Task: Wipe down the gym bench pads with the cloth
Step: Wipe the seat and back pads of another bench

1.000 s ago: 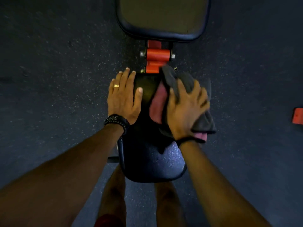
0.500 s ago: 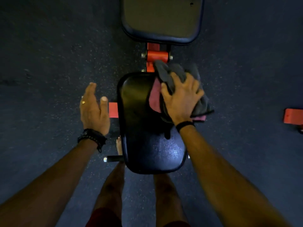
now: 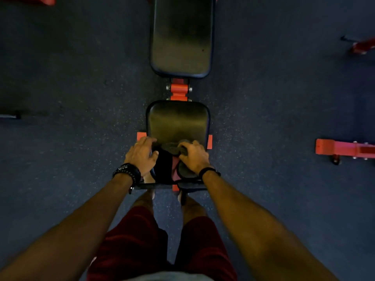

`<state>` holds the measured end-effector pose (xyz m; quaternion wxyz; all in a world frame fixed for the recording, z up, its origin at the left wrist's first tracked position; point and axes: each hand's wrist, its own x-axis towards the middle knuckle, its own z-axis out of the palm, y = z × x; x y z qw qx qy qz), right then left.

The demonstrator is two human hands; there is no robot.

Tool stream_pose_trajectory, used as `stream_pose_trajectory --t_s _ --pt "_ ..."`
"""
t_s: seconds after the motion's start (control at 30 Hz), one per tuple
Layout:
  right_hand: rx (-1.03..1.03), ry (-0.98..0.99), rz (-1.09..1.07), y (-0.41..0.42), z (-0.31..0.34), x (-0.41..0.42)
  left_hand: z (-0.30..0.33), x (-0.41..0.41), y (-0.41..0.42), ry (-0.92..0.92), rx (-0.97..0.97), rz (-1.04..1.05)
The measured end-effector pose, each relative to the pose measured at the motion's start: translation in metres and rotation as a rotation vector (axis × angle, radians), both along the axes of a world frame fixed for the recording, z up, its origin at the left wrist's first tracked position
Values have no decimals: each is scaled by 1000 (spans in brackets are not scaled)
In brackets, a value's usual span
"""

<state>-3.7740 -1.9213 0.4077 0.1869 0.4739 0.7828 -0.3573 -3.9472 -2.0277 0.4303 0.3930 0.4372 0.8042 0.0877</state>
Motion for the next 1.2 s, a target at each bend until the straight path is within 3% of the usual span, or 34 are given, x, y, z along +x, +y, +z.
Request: stream_pose_trajectory --t_s 0.3,0.6,0.97,1.2 --pt "87 190 103 20 103 -3 95 8 -20 54 48 146" --pt "270 325 150 88 192 6 157 0 29 198 120 156" --pt "260 401 203 95 194 -45 169 -39 46 242 159 182" --pt "381 311 97 130 181 -96 148 -103 109 189 176 40"
